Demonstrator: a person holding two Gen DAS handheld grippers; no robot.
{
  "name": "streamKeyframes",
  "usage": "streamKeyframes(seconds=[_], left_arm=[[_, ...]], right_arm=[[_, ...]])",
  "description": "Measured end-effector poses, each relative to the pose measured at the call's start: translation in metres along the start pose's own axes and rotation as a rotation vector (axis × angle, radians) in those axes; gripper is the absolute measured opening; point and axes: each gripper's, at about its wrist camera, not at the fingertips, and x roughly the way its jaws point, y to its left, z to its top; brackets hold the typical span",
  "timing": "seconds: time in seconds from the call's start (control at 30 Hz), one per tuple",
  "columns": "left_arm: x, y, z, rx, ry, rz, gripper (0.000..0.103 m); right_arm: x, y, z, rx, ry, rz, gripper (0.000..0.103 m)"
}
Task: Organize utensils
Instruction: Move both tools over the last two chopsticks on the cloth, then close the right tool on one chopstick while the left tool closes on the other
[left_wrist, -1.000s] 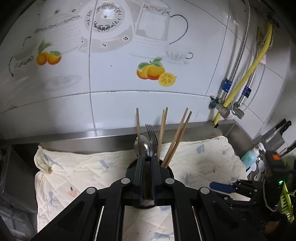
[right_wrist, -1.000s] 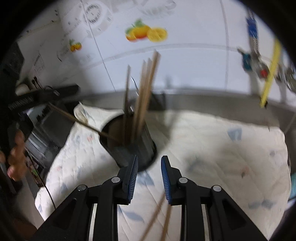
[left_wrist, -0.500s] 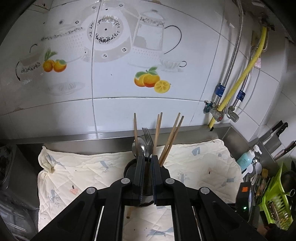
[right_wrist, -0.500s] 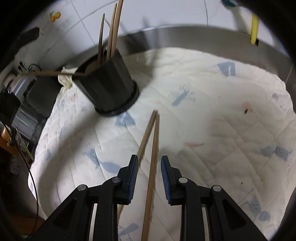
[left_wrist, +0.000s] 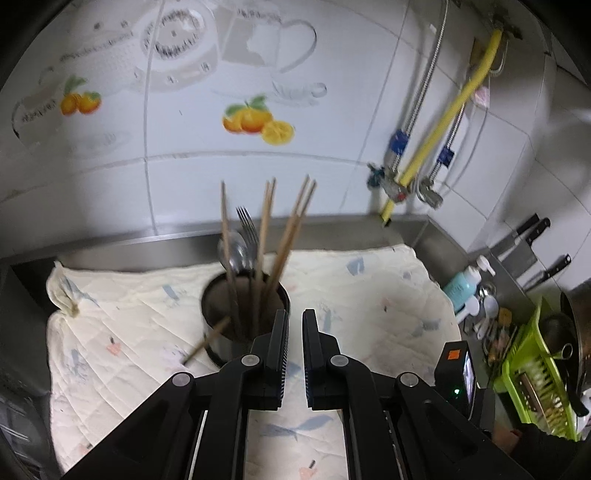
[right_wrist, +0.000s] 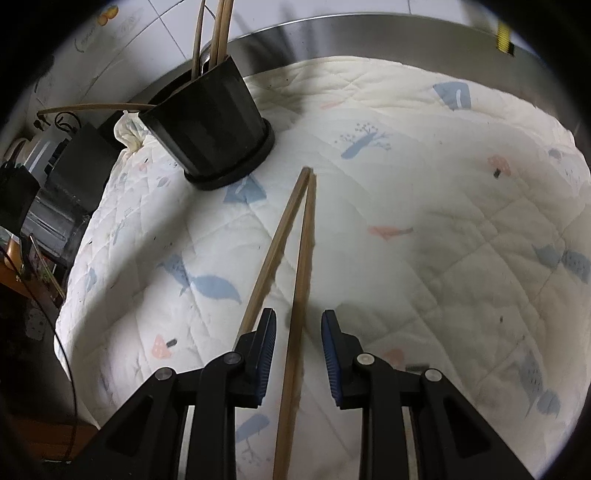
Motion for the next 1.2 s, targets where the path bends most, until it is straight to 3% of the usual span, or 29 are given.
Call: streamKeyframes(seconds=[0.2, 0.5, 0.83, 1.2], left_arm=[[0.039, -0.012, -0.024, 0.002, 0.094, -0.056, 0.009], [0.108, -0.02, -0.068, -0.024, 0.242, -0.103, 0.009], [0.144, -0.018, -0.084, -0.031, 0.297, -0.093, 0.009], [0.181, -0.023, -0.095, -0.045, 0.377, -0.106, 0.009]], right_arm=[[0.002, 0.004, -0.011, -0.007, 0.005, -0.015, 0.029], [0.013, 0.004, 0.005, -0.012, -0.027, -0.033, 0.026], [0.03, 0.001, 0.037, -0.058, -0.032, -0.054, 0.019], [0.039, 0.01, 0.051, -0.139, -0.008, -0.097, 0.015]])
